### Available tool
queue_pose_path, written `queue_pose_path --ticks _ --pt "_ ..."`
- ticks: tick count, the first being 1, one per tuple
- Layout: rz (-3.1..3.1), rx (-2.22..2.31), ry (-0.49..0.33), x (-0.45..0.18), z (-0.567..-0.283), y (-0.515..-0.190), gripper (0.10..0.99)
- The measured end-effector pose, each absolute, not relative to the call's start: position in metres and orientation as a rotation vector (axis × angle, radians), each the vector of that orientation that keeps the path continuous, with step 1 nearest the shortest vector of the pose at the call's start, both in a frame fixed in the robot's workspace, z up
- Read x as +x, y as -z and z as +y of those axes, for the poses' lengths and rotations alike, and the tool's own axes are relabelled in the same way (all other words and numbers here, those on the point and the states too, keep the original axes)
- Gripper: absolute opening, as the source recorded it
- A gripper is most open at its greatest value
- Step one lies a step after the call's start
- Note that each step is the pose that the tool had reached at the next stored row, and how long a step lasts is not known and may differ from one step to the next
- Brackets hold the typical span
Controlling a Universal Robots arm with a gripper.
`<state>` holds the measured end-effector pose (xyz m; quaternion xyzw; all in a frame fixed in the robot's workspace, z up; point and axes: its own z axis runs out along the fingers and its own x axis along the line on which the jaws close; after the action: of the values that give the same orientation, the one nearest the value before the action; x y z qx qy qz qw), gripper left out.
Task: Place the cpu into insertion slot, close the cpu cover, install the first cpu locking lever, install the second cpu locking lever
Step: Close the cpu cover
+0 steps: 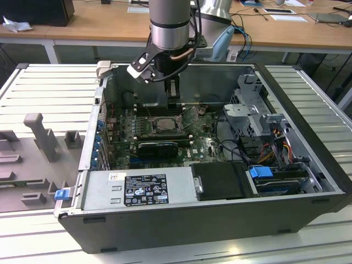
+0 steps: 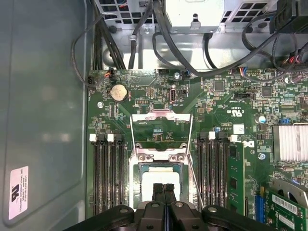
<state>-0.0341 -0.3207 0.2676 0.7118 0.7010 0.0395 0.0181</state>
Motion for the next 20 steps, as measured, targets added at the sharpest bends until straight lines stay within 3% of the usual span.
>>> queue_pose_path --ticks 20 --pt "2.177 2.211 -0.123 -0.014 -0.321 -0.277 0.106"
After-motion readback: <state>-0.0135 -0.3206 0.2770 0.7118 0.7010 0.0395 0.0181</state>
